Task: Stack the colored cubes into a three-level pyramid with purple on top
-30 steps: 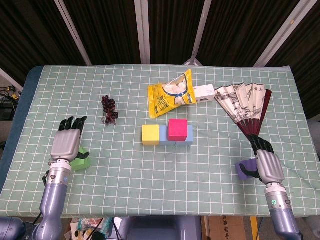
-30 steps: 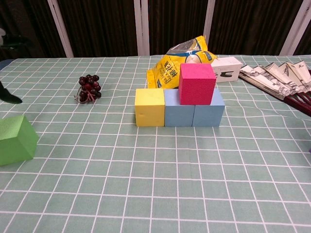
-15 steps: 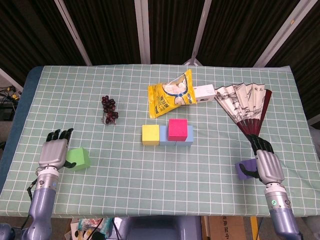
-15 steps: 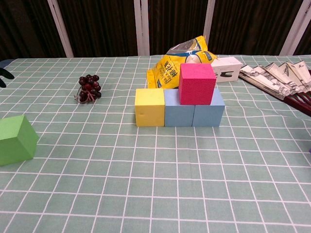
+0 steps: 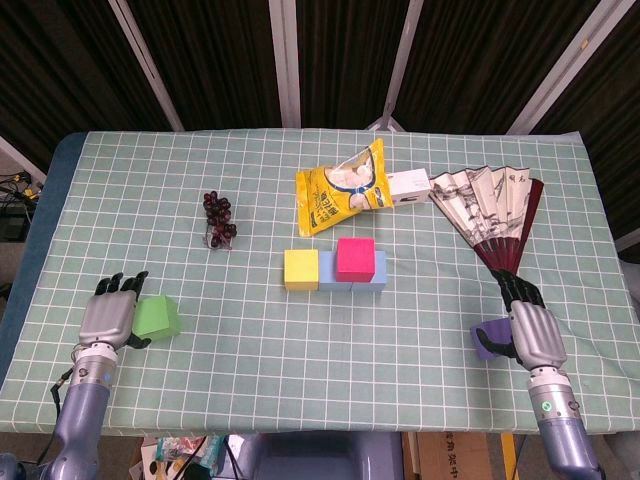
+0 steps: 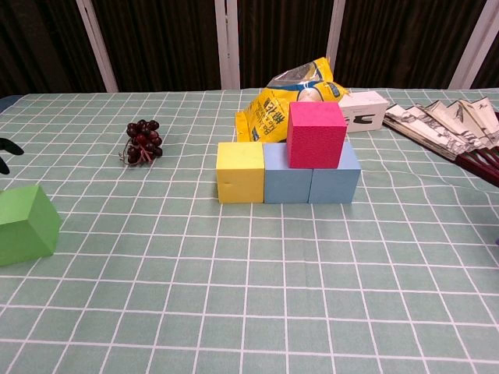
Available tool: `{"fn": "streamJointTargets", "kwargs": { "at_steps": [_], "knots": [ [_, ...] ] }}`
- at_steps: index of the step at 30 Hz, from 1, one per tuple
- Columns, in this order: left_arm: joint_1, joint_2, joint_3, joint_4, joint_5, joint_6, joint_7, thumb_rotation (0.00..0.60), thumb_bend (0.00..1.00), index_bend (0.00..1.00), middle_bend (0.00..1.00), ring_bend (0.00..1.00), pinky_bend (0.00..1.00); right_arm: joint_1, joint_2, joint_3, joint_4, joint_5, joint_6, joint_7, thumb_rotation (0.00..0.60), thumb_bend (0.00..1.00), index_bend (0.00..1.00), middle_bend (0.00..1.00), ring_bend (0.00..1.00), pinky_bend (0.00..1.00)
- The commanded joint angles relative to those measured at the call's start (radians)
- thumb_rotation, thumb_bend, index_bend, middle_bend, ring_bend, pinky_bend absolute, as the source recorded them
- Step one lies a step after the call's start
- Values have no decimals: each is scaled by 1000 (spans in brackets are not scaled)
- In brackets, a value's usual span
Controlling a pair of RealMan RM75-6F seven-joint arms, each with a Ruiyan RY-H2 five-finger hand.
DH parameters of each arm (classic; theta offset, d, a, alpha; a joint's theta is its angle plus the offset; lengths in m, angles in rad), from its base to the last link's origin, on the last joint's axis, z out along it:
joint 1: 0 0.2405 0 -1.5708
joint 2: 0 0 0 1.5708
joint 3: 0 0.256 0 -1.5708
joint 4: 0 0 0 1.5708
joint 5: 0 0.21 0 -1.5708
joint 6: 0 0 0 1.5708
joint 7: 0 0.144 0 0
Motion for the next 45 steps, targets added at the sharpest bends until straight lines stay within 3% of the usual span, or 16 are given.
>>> {"fn": "streamJointTargets", "kwargs": {
  "at_steps": [1,5,13,18,27,31,36,41,45],
  "knots": [
    [2,-23,-9,24,-12,-10,-2,600,180,0,186,0,0,0,1,0,0,-1,0,0,600,338,0,61,0,0],
    [4,-42,-9,41,-21,-17,6,600,197,0,221,0,0,-1,2,0,-2,-2,0,3,600,338,0,61,0,0],
    [11,-72,-30,71,-19,-13,-4,600,331,0,372,0,0,-2,3,0,-3,-7,1,7,600,339,0,61,0,0],
    [-9,-71,-46,46,15,-5,30,600,340,0,388,0,0,-3,1,0,-2,-7,0,7,600,338,0,61,0,0],
    [-104,-40,-143,-24,7,-50,109,600,340,0,385,0,0,-2,-1,0,-1,-4,-2,7,600,339,0,61,0,0],
    [-205,-18,-240,-57,-62,-106,176,600,340,0,385,0,0,-1,0,2,-2,-1,-4,10,600,339,0,61,0,0],
    [-352,-24,-335,-13,-176,-152,284,600,340,0,384,0,0,-1,2,4,-3,2,-7,14,600,339,0,61,0,0],
    [-503,-74,-431,85,-407,-192,351,600,340,0,384,0,0,0,2,2,-2,6,-16,20,600,338,0,61,0,0],
    [-594,-119,-469,169,-550,-226,383,600,340,0,382,0,0,1,5,4,-3,9,-22,28,600,338,0,61,0,0]
  ]
}}
